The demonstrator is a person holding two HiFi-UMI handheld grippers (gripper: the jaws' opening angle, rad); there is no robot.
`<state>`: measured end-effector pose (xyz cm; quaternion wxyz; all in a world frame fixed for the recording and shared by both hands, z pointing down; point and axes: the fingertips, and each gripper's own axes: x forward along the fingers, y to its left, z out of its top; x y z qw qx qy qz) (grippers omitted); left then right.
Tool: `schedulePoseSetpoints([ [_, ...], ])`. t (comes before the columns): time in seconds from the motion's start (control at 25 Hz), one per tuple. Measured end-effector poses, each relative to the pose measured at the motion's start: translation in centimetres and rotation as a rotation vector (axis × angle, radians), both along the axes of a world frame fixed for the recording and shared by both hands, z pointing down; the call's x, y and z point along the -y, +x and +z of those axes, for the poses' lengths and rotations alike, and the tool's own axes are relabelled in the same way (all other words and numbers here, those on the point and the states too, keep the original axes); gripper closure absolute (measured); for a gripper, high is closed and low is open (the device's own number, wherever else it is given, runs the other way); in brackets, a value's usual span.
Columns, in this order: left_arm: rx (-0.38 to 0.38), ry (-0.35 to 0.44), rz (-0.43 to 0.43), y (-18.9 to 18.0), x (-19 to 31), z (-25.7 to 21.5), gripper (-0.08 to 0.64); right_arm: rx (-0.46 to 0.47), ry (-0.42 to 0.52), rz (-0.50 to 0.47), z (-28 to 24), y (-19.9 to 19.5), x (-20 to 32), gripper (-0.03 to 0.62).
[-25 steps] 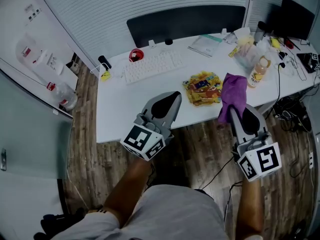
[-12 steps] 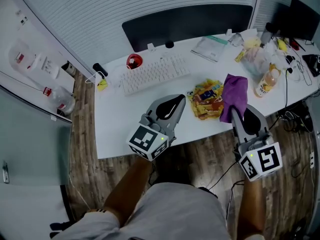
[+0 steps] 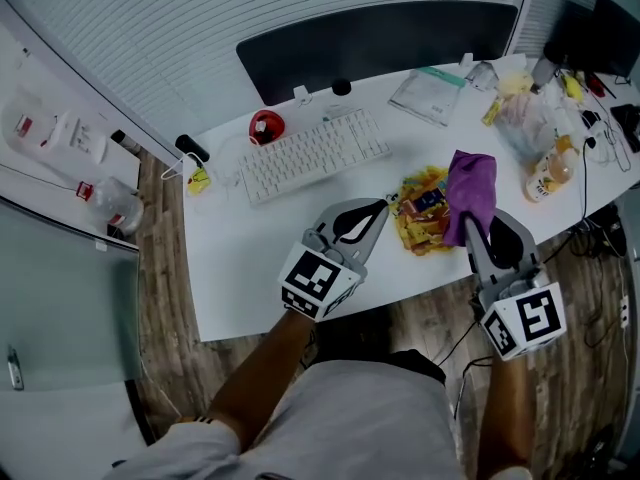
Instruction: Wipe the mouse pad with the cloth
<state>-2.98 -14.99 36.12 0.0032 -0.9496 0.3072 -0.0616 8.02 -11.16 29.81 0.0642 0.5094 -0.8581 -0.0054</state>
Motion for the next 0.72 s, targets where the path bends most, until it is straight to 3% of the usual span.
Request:
schedulePoseSetpoints([
  [0.4,0.253,-0.135,0.06,0.9,1.7,7.4,0.545,-0.098,-0.082,-0.032,2.7,-2.2,2.3,0.523],
  [0.72,0.409,-0.226,0.083,1.6,2.5,11.8,0.546,-0.209,-0.225,-0.063,6.9,-3.1,4.4,0.523],
])
